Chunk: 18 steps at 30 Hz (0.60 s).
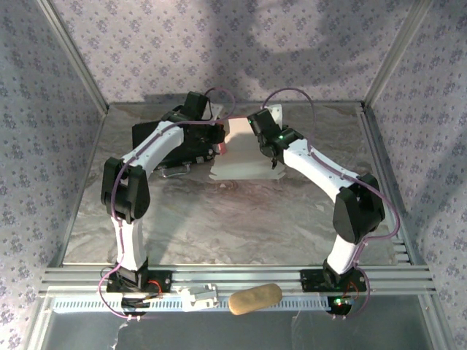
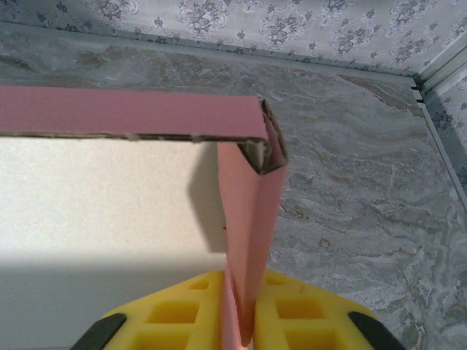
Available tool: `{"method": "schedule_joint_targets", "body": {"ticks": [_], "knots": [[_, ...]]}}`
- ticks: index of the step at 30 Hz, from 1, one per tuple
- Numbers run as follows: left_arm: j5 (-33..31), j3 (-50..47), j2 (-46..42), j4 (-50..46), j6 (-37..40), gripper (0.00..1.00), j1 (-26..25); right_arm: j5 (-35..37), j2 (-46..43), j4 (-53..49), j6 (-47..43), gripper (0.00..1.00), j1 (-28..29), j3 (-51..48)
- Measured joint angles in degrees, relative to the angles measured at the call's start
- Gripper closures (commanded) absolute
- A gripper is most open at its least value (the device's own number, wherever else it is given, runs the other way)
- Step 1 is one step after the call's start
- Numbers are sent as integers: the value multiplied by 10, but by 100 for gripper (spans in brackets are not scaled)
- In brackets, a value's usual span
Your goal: Fold the paper box
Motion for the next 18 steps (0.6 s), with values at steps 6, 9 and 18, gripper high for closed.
{"method": "schedule_joint_targets", "body": {"ticks": [6, 9, 18], "knots": [[0, 0, 0, 0, 0, 100, -1, 0, 0, -3, 3, 80, -3, 0], [1, 0, 0, 0, 0, 100, -2, 0, 1, -8, 10, 80, -4, 0], [1, 0, 0, -1, 0, 100, -4, 0, 0, -14, 24, 80, -10, -1]]}}
